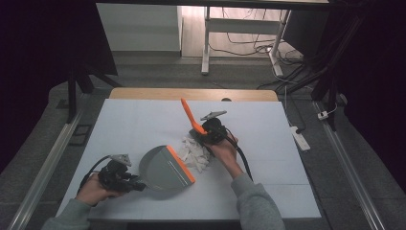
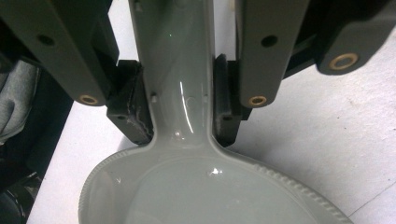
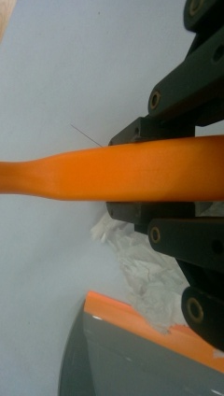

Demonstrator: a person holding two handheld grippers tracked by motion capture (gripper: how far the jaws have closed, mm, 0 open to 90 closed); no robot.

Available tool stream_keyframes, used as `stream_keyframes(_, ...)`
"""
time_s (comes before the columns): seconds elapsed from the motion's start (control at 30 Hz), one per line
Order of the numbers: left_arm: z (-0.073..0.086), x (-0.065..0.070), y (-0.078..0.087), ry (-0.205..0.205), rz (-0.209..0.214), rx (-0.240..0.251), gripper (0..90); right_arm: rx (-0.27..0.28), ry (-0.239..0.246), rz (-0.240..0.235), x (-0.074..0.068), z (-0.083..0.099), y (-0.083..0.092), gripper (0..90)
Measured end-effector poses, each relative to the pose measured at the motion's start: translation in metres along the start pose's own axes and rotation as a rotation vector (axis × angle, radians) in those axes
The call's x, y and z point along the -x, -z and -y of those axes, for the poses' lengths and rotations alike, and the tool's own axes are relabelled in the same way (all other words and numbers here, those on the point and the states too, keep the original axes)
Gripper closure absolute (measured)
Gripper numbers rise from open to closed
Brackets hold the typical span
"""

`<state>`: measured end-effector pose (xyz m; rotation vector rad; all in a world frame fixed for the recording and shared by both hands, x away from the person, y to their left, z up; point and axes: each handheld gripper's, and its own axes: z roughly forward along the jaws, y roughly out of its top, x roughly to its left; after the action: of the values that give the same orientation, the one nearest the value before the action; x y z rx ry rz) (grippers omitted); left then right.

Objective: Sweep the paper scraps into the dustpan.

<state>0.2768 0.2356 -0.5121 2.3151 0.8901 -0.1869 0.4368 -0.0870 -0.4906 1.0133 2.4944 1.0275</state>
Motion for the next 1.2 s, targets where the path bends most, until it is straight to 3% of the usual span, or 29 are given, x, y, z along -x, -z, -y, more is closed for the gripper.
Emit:
stream_keyframes(0.37, -0.001, 0.001, -0.001, 0.004, -0.001, 0.003, 60.9, 0.001, 0.001, -0.052, -0.017, -0.001, -0.004, 70.3)
stream_keyframes(0.47, -0.001, 0.001, -0.001, 0.005, -0.001, 0.003, 60.9, -0.005, 0.018, -0.047, -0.023, -0.002, -0.005, 70.3)
stream_keyframes(0.97, -0.002, 0.001, -0.002, 0.007, -0.001, 0.003, 60.9, -0.003, 0.059, -0.115, -0.052, -0.005, -0.009, 70.3)
stream_keyframes(1.2, -0.002, 0.001, -0.002, 0.008, 0.0, 0.003, 60.9, 0.005, 0.087, -0.189, -0.067, -0.007, -0.008, 70.2)
